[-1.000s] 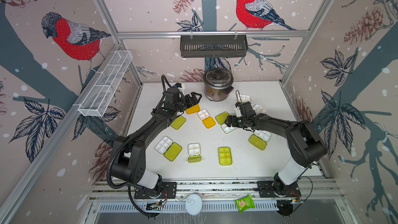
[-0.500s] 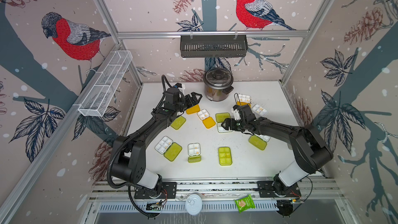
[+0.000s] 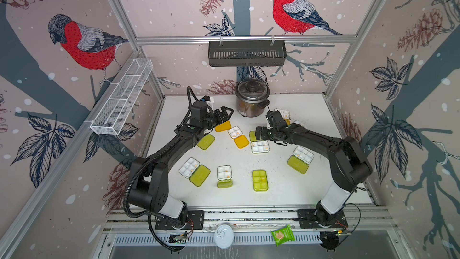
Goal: Close pillboxes
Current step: Adjust the pillbox at the center of the board.
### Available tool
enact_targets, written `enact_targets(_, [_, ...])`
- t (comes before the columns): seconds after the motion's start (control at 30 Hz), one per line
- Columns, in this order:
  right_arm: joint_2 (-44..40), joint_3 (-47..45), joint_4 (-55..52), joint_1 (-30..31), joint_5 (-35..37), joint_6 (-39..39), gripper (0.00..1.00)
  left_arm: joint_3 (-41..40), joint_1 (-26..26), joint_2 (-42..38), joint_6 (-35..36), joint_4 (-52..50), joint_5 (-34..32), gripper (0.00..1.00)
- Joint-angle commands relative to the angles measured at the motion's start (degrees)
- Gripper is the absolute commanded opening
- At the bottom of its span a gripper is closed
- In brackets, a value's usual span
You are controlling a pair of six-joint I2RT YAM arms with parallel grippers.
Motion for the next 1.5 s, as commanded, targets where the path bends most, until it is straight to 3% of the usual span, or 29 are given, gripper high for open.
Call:
enact_targets(0.0, [3.0,2.9,-1.1,1.7,7.6,0.0,1.0,0.3,0.1,-0.4,0.4,0.4,-0.9,0.92])
enact_targets(0.63, [16.7,17.2,-7.4,6.7,16.9,-1.9,1.0,0.2,0.6,-0.6,0.1,0.5,-1.1,0.92])
enact_targets(1.1, [21.8,22.5,-10.9,7.5,21.1,-3.7,1.0,0.3,0.6,-0.4,-0.1,0.8,-0.3,0.92])
enact_targets(1.47, [21.4,21.4,-11.6,6.5,23.8,-4.4,1.0,0.2,0.7,-0.3,-0.3,1.1,0.1,0.92])
